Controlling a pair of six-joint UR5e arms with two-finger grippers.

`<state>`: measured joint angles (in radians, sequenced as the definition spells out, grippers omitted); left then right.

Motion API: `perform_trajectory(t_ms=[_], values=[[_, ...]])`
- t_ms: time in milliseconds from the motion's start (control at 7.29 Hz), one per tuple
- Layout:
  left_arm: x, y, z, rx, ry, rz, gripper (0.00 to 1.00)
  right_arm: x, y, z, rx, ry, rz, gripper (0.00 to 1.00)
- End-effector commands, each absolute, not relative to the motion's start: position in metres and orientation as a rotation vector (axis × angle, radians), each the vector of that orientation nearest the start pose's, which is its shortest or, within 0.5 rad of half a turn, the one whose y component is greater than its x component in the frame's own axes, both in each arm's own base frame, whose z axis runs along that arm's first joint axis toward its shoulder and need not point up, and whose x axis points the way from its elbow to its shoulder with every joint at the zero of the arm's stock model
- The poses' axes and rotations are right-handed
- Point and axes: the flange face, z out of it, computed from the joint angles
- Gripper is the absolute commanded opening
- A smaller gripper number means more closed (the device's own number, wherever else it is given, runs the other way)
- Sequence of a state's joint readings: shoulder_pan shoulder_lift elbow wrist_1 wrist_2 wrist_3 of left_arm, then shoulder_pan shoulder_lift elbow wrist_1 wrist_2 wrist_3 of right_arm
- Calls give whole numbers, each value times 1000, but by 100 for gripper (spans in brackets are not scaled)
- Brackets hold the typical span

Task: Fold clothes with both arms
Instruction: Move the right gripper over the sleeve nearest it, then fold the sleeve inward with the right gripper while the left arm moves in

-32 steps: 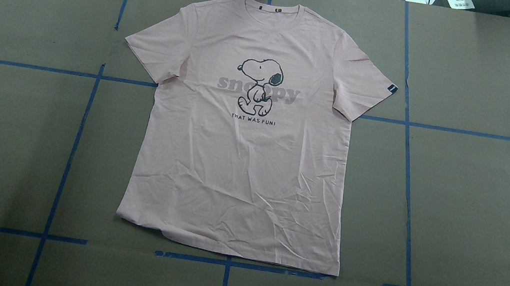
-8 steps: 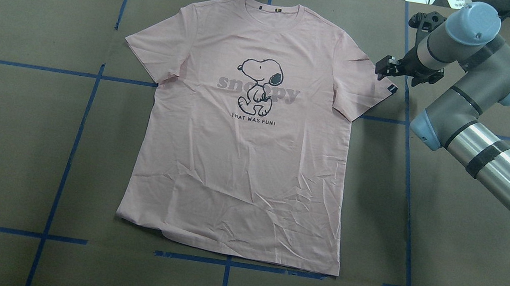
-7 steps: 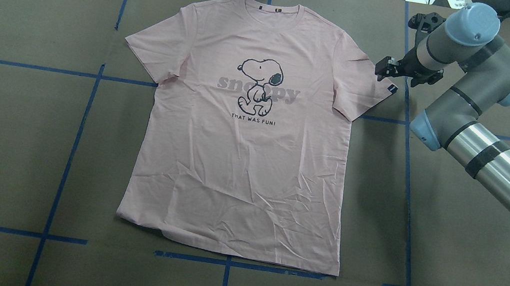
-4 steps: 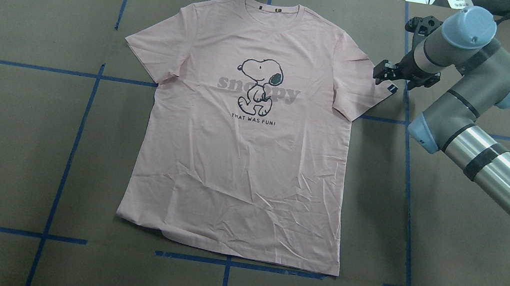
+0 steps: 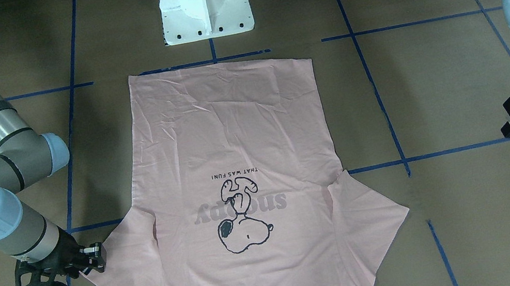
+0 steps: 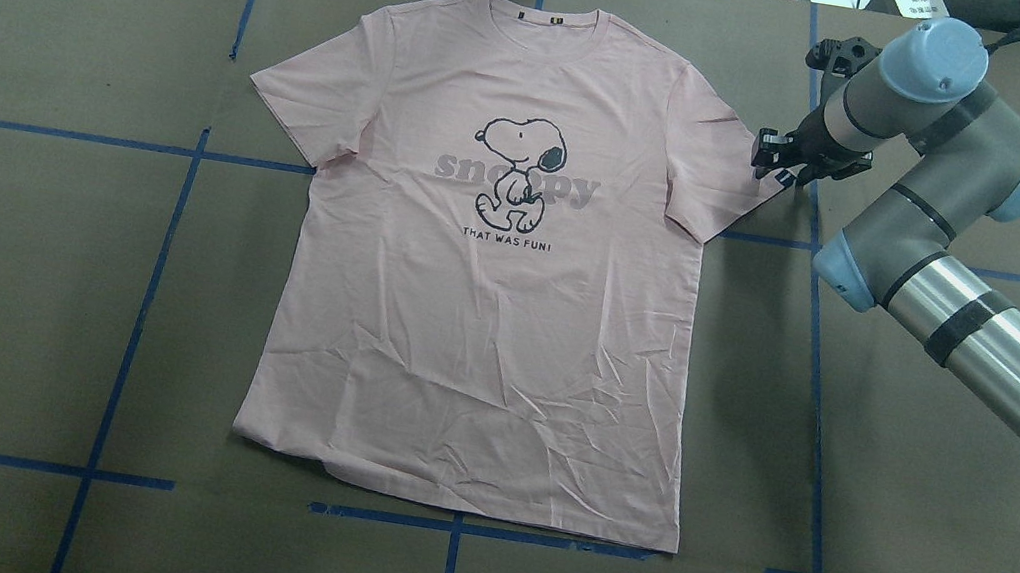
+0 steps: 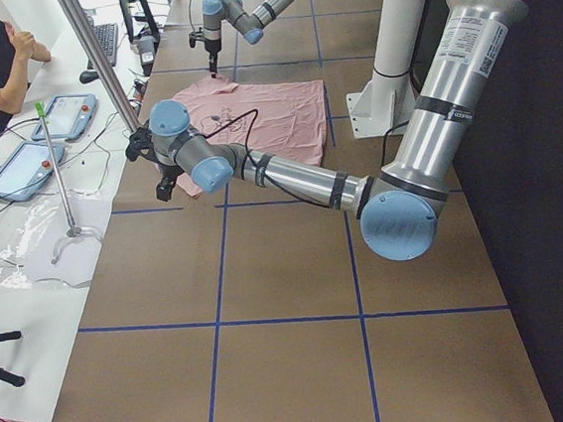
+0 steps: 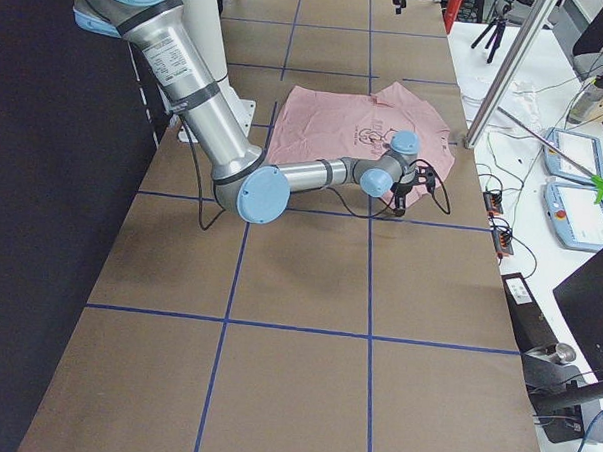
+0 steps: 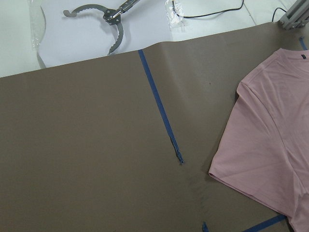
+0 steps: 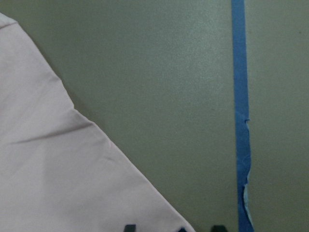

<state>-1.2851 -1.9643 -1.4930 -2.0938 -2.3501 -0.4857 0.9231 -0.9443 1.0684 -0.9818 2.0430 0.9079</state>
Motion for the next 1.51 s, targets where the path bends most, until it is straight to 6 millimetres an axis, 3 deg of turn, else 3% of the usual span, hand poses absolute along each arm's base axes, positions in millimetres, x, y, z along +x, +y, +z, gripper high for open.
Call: perform_trajectory(t_ms=[0, 137, 412, 686, 960, 1098, 1235, 1372], values=[[124, -646, 405, 459, 975, 142, 100, -397, -670, 449, 193, -824, 71, 1], [124, -646, 403, 461, 978, 143, 100, -397, -670, 447, 194, -828, 67, 0], [124, -646, 403, 461, 978, 143, 98, -394, -666, 414, 239, -870, 60, 0], [121, -646, 404, 461, 977, 140, 94, -393, -660, 365, 289, -932, 66, 0], [120, -645, 405, 460, 977, 138, 91, -445, -649, 307, 371, -943, 21, 0], [120, -645, 409, 455, 975, 137, 90, -470, -654, 272, 414, -942, 16, 0], [120, -645, 410, 454, 975, 137, 90, -508, -662, 251, 428, -912, 14, 0], [121, -645, 410, 452, 974, 137, 90, -534, -661, 241, 459, -878, 25, 0]])
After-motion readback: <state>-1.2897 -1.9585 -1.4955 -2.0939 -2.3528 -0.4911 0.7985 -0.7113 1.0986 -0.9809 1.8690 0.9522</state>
